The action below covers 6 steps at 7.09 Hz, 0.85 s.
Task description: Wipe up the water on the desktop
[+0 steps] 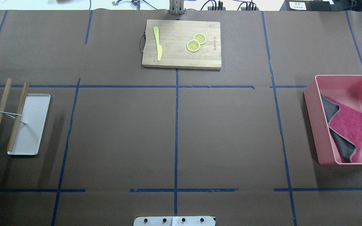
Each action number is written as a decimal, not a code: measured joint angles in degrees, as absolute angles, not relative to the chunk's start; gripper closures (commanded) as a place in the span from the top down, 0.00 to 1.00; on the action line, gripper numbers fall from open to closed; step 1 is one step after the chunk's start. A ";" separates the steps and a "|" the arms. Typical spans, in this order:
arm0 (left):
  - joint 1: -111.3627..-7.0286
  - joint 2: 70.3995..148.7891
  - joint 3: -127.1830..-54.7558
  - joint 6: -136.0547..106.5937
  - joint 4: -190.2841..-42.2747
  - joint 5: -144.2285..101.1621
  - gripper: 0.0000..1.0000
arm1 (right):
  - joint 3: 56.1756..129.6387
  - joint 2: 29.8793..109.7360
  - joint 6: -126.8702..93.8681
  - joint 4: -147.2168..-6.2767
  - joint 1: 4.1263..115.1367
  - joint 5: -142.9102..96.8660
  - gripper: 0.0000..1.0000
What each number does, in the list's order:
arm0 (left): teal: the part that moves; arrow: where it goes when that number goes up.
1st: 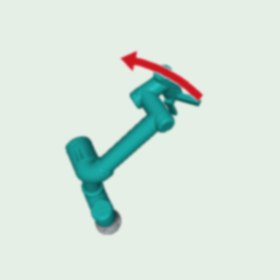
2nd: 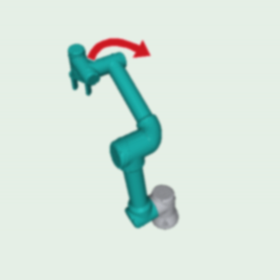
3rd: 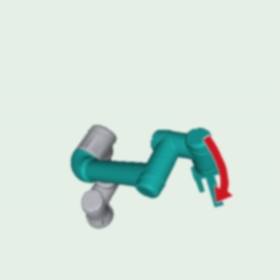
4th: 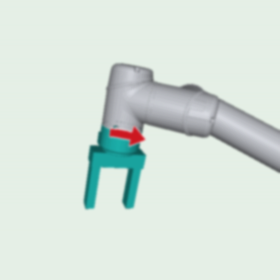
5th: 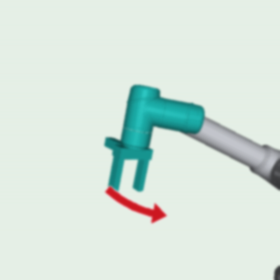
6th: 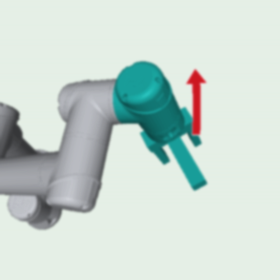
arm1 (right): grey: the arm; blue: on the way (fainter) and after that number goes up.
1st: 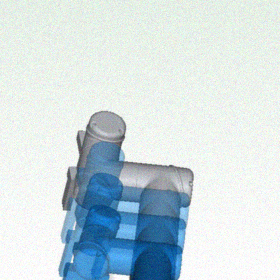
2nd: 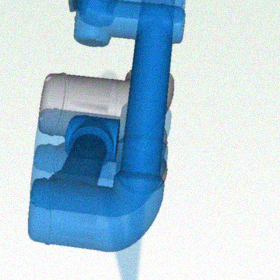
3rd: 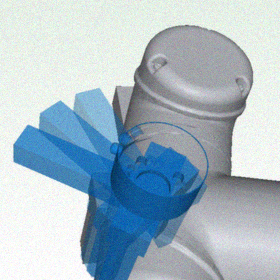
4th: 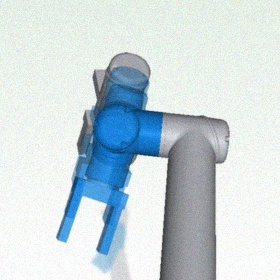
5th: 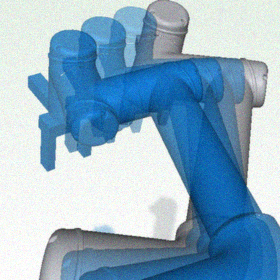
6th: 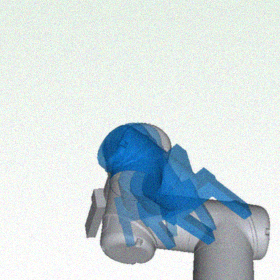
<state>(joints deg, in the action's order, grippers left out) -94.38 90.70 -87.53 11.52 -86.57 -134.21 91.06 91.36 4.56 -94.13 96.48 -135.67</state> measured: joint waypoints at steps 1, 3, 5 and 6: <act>-94.39 90.70 -87.53 11.52 -86.57 -134.21 1.00 | 91.14 91.38 4.33 -94.15 97.11 -135.71 1.00; -94.39 90.72 -87.63 11.51 -86.57 -134.21 1.00 | 91.02 91.39 3.96 -94.21 97.42 -135.85 1.00; -94.35 90.78 -87.70 11.51 -86.57 -134.21 1.00 | 90.95 91.47 3.37 -94.22 97.42 -135.86 1.00; -94.32 90.78 -87.71 11.51 -86.57 -134.21 1.00 | 90.79 91.52 3.29 -94.22 97.29 -135.82 1.00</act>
<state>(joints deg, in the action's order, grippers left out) -94.32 90.78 -87.71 11.51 -86.57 -134.21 90.79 91.52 3.29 -94.22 97.29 -135.82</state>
